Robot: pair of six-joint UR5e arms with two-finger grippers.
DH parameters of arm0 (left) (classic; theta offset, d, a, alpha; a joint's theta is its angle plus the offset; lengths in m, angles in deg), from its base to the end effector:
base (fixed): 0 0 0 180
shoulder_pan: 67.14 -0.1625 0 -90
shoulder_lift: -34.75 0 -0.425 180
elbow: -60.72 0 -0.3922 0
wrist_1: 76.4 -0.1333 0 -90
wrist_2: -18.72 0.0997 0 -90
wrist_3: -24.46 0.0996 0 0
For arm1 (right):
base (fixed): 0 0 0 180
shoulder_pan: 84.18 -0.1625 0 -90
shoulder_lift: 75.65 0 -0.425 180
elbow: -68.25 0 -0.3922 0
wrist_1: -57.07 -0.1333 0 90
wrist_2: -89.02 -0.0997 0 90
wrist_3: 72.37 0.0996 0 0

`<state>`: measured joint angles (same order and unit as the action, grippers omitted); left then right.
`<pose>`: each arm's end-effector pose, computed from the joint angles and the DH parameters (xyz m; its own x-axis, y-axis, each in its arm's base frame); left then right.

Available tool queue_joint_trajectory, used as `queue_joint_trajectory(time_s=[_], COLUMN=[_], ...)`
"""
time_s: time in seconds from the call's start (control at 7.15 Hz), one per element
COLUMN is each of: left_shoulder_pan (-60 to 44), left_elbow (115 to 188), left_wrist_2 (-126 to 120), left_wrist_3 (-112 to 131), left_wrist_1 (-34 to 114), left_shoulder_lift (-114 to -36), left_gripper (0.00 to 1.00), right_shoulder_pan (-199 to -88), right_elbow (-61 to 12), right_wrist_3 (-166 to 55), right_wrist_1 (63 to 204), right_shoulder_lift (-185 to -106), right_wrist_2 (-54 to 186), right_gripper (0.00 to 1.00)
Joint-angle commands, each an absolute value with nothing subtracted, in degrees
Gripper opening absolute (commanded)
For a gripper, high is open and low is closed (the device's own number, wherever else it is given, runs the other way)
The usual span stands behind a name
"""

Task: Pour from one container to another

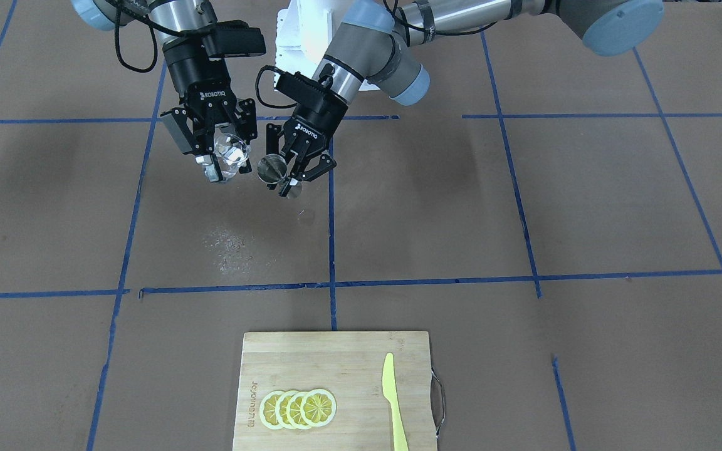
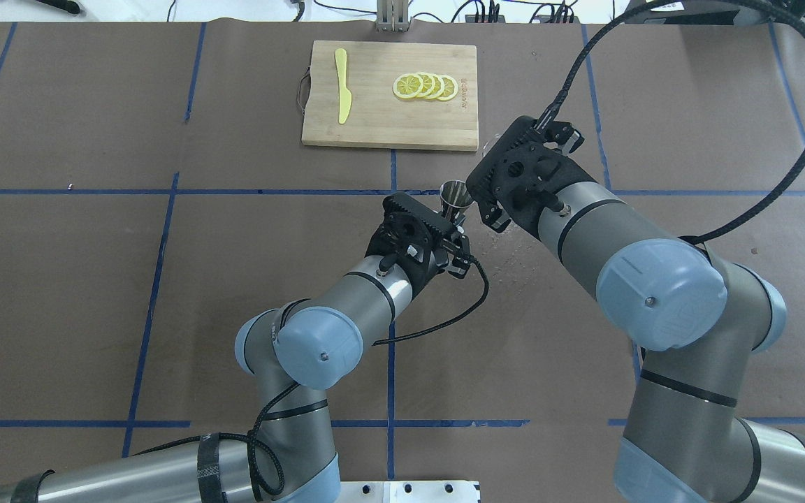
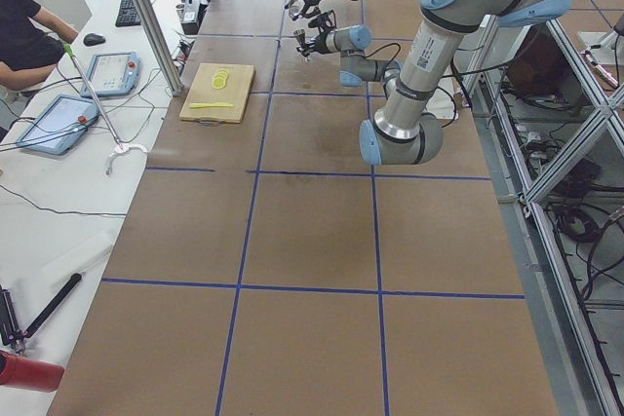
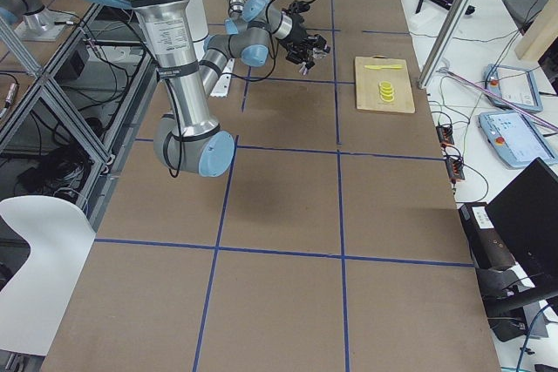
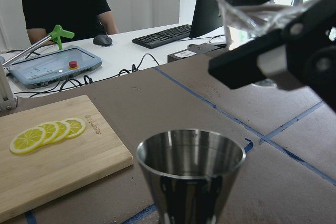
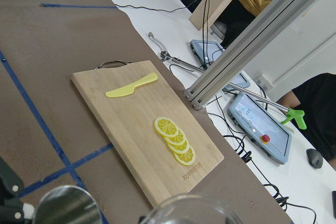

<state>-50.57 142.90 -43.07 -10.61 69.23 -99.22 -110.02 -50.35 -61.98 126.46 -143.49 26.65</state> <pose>0.6160 -0.3715 0.1346 0.5592 0.5861 -0.5863 0.4290 0.4006 0.8096 -0.3933 -0.3899 0.1861 0.8207 -0.5708 0.0252 0.1418 0.2462 0.9588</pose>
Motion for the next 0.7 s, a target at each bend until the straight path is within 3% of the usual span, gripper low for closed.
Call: queue_joint_trajectory(time_s=[0.0,0.56], left_shoulder_pan=[-50.6,-50.6], left_elbow=[142.9,143.1], left_wrist_2=[-43.1,-43.5], left_wrist_3=[-10.6,-10.6], left_wrist_1=[69.2,69.2], left_shoulder_lift=[-99.4,-99.4], left_gripper=[0.0,0.0], right_shoulder_pan=[-110.3,-110.3], right_elbow=[-50.3,-50.1], right_wrist_3=[-64.3,-68.9], right_wrist_1=[130.3,131.6], right_shoulder_lift=[-140.7,-140.7], right_wrist_2=[27.3,29.8], right_gripper=[0.0,0.0])
